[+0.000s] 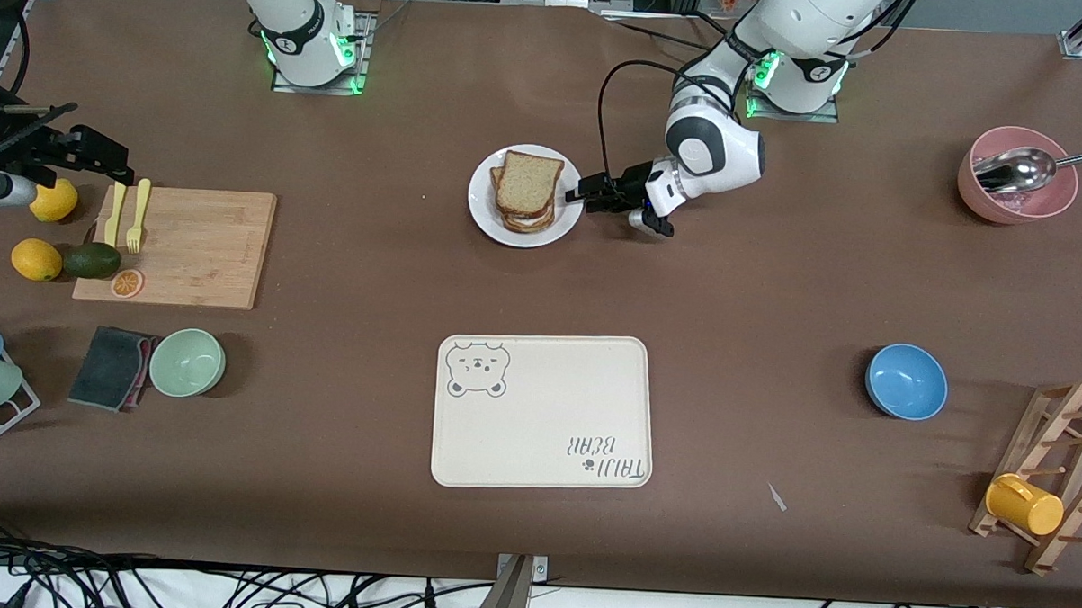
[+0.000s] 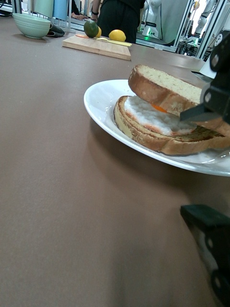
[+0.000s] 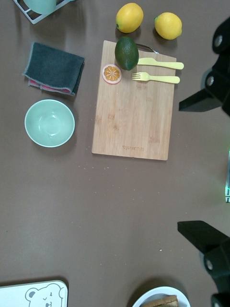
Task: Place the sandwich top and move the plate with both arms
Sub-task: 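Grasp the white plate rim with the left gripper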
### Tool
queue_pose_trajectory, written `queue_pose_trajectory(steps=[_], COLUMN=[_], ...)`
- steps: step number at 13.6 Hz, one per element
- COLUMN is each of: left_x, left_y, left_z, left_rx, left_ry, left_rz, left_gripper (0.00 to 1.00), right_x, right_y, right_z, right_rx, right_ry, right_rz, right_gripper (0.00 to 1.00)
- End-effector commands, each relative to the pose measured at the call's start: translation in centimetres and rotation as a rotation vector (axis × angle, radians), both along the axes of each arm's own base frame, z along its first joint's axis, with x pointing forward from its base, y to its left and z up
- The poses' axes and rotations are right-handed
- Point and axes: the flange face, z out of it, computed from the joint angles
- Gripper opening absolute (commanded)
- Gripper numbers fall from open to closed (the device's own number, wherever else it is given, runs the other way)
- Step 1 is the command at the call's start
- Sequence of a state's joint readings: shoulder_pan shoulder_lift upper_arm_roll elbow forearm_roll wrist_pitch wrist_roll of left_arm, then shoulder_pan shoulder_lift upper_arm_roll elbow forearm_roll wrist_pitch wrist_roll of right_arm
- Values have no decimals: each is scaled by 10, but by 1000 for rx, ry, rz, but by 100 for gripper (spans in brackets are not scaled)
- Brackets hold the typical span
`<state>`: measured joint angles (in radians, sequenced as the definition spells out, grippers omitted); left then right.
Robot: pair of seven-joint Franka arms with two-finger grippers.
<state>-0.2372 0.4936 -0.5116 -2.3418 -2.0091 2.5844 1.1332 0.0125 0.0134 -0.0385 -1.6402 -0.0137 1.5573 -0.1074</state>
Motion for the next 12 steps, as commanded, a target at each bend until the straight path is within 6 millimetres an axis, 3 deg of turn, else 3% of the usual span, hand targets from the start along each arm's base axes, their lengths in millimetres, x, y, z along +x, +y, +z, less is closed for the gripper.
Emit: queue_pose_trajectory(steps=[1,6,12], left_x=[0,-3,-10], left_y=[-3,-4,-10], left_z=[-1,-5,-5], left_rx=[-2,-1,-8], left_ry=[-22,-14,-9], left_rz=[10,7,11], left_gripper=[60,41,32], right_x=[-1,-1,-1], right_y=[0,-1,-1], right_z=[7,6,6], right_rx=[-1,2,3], right_ry=[2,5,3], right_rz=[-14,-13,-8], right_gripper=[100,100,100])
